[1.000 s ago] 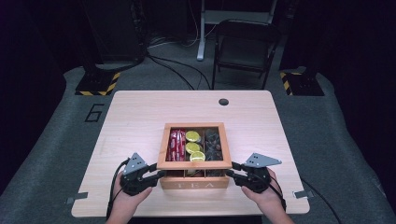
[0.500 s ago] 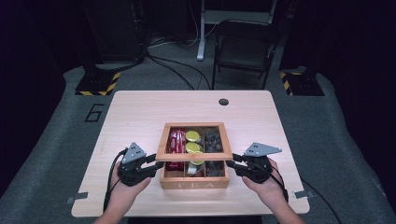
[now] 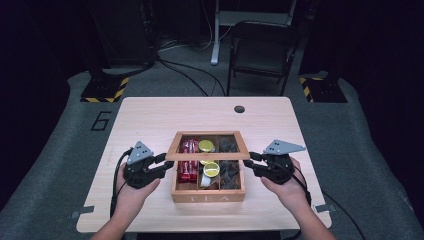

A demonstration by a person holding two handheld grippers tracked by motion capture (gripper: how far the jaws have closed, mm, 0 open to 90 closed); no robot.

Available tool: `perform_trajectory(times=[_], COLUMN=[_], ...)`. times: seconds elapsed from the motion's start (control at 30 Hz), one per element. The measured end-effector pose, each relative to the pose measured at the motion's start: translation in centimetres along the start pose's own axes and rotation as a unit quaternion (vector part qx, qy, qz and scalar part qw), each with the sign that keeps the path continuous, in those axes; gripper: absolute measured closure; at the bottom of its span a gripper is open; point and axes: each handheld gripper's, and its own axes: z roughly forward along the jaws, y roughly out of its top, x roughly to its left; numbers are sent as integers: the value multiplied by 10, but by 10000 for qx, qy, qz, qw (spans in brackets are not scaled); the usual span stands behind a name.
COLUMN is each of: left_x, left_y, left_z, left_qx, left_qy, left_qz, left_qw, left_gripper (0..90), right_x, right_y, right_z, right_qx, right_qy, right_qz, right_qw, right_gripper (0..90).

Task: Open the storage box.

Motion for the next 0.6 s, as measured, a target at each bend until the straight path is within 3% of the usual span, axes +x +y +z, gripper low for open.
perform_trajectory(times=[0.33, 0.6], left_x=[8, 15], left_y=[20, 31], left_z=[0, 2], left_qx=[-99, -182], left_qy=[7, 16], left_qz=[0, -10], left_qw=[10000, 9998], left_gripper=[637, 664], right_x=[-7, -16], right_y=[22, 34], right_z=[0, 3], right_qx=[17, -123], right_qy=[-96, -7], right_qz=[-159, -15], right_qw=[9998, 9999], right_gripper=[645, 635])
